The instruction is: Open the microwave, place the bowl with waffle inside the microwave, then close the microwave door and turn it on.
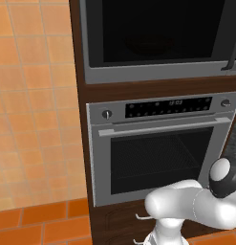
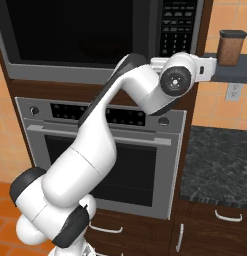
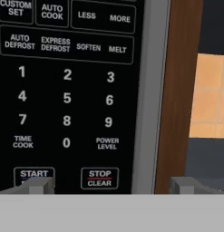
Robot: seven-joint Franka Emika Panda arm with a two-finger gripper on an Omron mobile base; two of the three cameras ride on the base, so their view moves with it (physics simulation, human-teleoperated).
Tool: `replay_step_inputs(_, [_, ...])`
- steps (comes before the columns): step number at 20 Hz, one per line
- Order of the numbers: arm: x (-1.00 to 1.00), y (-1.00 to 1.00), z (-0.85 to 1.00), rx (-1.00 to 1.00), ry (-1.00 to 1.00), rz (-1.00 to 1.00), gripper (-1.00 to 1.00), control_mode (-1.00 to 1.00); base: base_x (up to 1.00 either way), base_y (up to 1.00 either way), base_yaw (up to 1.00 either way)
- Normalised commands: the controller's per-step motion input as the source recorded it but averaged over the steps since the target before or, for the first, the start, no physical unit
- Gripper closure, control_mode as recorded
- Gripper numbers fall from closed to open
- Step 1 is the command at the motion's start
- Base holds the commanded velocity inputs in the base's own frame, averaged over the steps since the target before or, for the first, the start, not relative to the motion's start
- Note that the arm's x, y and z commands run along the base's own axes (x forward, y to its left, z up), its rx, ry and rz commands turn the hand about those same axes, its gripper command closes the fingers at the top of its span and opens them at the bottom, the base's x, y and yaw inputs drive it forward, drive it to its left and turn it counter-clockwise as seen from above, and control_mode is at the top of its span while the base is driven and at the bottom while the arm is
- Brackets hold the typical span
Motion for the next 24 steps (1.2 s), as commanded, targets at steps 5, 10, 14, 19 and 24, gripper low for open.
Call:
replay_step_inputs(5, [0.31,-0.10,0.00,0.00,0.00,0.00,-1.00,-1.00,0.00,0.00,0.00])
replay_step_inputs(10, [0.22,-0.18,-0.02,0.00,0.00,0.00,-1.00,-1.00,0.00,0.00,0.00])
replay_step_inputs(14, [0.04,-0.17,-0.01,0.00,0.00,0.00,-1.00,-1.00,0.00,0.00,0.00])
replay_step_inputs(19, [0.07,0.01,-0.03,0.00,0.00,0.00,-1.00,-1.00,0.00,0.00,0.00])
replay_step_inputs(24, [0.00,0.13,0.00,0.00,0.00,0.00,-1.00,-1.00,0.00,0.00,0.00])
